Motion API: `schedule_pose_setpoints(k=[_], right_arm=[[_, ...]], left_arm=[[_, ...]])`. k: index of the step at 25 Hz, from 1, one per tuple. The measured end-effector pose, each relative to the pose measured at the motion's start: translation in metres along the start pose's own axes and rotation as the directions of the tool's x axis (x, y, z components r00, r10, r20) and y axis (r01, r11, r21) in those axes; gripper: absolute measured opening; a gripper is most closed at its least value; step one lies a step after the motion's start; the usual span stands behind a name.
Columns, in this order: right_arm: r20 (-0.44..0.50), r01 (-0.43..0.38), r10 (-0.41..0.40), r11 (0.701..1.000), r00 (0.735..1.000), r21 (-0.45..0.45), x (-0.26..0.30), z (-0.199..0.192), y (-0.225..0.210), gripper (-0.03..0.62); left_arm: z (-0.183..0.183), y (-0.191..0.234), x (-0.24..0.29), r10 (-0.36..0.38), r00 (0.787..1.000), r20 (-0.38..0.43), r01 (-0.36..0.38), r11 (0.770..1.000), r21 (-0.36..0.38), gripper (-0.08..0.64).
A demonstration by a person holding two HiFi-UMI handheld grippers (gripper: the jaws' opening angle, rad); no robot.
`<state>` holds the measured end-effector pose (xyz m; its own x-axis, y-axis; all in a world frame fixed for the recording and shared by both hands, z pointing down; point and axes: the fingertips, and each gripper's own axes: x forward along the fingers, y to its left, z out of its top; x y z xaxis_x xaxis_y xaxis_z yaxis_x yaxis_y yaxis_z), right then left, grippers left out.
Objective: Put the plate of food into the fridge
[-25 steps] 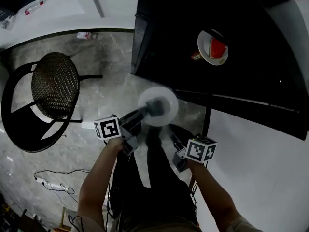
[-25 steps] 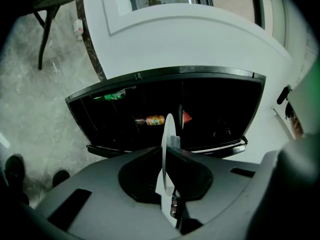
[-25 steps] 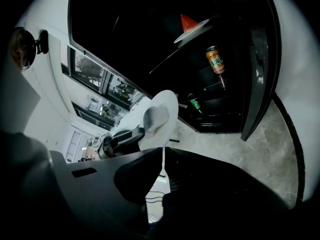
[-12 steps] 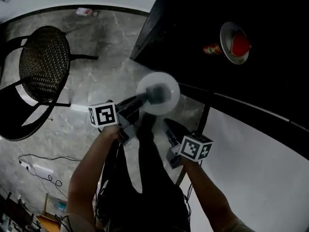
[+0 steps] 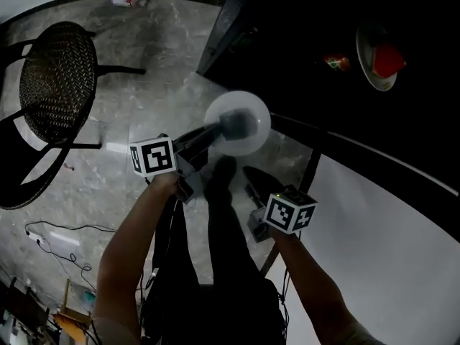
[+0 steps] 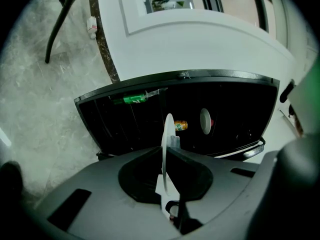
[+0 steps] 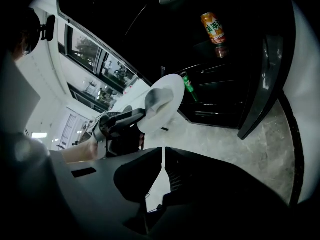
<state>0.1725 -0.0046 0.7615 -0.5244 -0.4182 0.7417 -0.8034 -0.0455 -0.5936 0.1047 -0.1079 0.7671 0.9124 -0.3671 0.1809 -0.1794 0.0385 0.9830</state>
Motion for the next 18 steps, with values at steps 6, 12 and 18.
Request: schedule_pose_setpoints(k=[6,12,18], right_arm=[[0.008,0.01,-0.01,1.0,1.0,-0.015,0.014,0.001,-0.011,0.031],[-0.025,0.002,-0.003,0.999,1.0,-0.046,0.029,-0.004,-0.014,0.031],[-0.044,0.014,-0.016,0.999,0.999,-0.043,0.032,-0.013,-0.029,0.031]], left_arm=[[-0.002,0.019,0.007,0.017,1.0,0.005,-0.017,1.0,-0.007,0.02],[-0.004,0.033,0.008,0.016,1.0,0.023,-0.015,0.998,-0.053,0.02],[-0.002,0.05,0.015,0.039,0.999,0.029,-0.038,0.998,-0.046,0.02]])
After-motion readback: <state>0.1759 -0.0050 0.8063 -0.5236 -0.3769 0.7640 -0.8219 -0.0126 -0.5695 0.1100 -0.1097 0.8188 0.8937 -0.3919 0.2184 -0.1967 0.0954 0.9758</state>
